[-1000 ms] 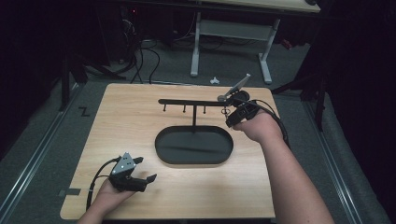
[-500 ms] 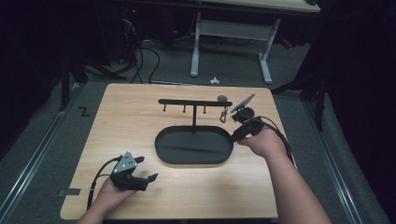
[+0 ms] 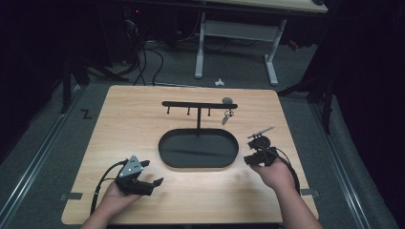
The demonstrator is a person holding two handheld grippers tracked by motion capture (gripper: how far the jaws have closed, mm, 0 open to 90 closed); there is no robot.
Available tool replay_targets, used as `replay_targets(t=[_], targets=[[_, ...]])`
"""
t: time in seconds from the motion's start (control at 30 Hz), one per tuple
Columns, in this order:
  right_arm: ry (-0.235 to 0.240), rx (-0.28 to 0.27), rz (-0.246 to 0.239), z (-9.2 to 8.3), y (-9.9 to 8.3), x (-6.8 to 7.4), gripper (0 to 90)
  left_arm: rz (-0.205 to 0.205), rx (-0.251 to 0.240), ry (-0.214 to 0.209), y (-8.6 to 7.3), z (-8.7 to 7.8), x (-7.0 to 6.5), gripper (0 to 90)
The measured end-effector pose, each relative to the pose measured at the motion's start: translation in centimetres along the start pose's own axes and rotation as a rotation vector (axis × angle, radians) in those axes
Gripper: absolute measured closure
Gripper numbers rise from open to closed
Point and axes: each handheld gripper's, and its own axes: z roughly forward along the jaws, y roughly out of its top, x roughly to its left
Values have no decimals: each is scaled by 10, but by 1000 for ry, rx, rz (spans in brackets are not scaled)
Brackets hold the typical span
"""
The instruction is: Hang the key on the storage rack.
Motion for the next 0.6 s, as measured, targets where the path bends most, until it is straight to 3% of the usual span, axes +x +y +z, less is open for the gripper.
replay_targets(t=[0.2, 0.27, 0.4, 0.5, 0.57, 0.6], targets=[[23, -159, 44, 13, -40, 7, 567, -8, -5, 21, 1, 0, 2, 146], [25, -207, 38, 17, -54, 11, 561, -12, -16, 32, 1, -1, 3, 146], [4, -328, 47, 23, -84, 23, 523, -49, -24, 47, 0, -2, 5, 146], [-40, -432, 53, 31, -108, 29, 514, -55, -13, 64, -2, -3, 5, 146], [15, -415, 45, 32, -113, 26, 476, -66, -16, 76, -2, -3, 6, 146], [8, -431, 15, 30, -114, 25, 475, -75, -21, 79, -2, -4, 6, 146]])
